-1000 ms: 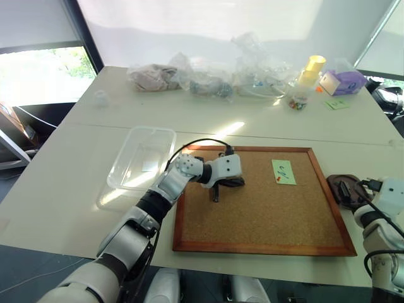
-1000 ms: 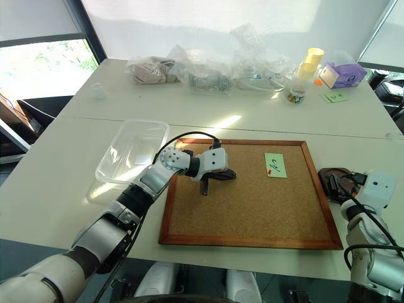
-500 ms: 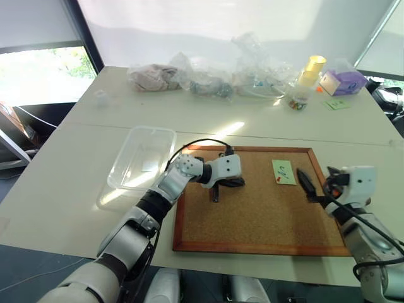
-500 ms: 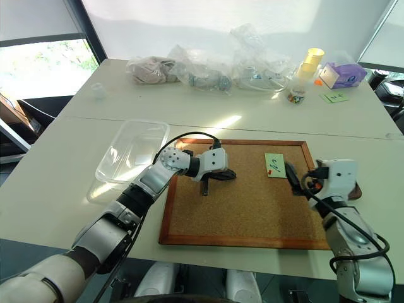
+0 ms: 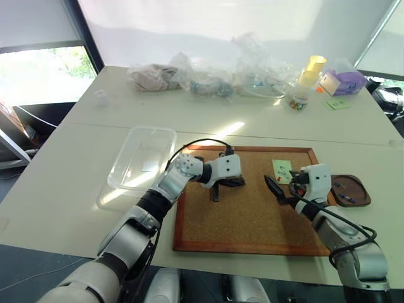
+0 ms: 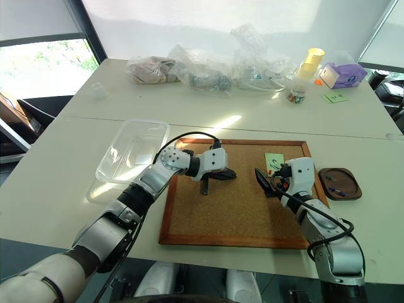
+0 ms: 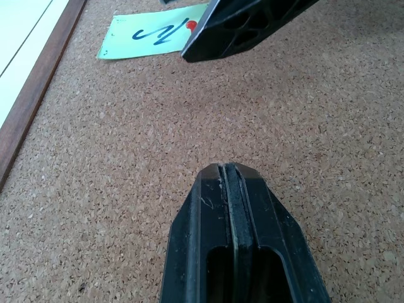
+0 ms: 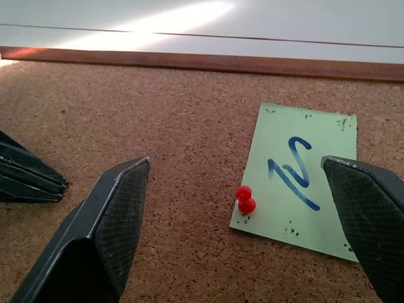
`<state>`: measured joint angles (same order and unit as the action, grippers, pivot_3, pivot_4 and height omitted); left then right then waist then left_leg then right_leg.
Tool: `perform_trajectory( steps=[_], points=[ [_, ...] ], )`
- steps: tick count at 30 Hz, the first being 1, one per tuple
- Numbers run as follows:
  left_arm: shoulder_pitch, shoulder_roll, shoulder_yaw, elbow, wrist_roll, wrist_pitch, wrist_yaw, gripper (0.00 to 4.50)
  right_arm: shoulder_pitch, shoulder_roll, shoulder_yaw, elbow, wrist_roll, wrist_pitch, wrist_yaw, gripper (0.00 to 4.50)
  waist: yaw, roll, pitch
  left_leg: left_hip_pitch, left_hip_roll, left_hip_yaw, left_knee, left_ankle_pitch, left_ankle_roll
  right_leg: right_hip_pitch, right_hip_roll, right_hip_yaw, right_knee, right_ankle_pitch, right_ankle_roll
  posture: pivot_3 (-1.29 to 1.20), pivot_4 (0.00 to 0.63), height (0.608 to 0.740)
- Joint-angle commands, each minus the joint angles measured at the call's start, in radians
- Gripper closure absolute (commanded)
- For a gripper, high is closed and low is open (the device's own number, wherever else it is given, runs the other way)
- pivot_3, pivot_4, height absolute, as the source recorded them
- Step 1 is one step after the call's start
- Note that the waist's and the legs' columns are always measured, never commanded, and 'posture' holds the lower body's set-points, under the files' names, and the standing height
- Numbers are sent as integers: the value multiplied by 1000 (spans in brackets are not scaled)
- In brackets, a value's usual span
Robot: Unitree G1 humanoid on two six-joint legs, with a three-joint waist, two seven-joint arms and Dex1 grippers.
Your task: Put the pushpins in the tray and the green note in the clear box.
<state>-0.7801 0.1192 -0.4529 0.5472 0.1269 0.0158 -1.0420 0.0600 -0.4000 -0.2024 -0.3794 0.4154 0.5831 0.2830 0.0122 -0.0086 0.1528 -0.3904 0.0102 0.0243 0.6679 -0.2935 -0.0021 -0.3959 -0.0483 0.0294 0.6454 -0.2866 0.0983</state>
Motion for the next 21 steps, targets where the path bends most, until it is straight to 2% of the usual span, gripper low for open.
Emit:
perform_trajectory(
  steps=[1,6,7,21],
  points=[
    [23,6,-25,21,21,22,-2,4500,-12,8,-3,-2,-4,-15,4,1433,0,0,0,0,0,0,0,0,0,0,0,0,0,0,0,0,150,740],
    [23,5,-25,20,21,23,-2,4500,-18,21,-6,18,-1,-1,1,4120,0,0,0,0,0,0,0,0,0,0,0,0,0,0,0,0,150,740],
    [22,5,-25,21,21,23,-2,4500,-18,22,-7,18,-2,2,-1,4478,-1,0,0,0,0,0,0,0,0,0,0,0,0,0,0,0,150,740],
    [22,3,-32,27,26,24,-3,4500,-40,26,-68,-26,12,-28,-8,4478,0,0,0,0,0,0,0,0,0,0,0,0,0,0,0,0,150,740]
  ],
)
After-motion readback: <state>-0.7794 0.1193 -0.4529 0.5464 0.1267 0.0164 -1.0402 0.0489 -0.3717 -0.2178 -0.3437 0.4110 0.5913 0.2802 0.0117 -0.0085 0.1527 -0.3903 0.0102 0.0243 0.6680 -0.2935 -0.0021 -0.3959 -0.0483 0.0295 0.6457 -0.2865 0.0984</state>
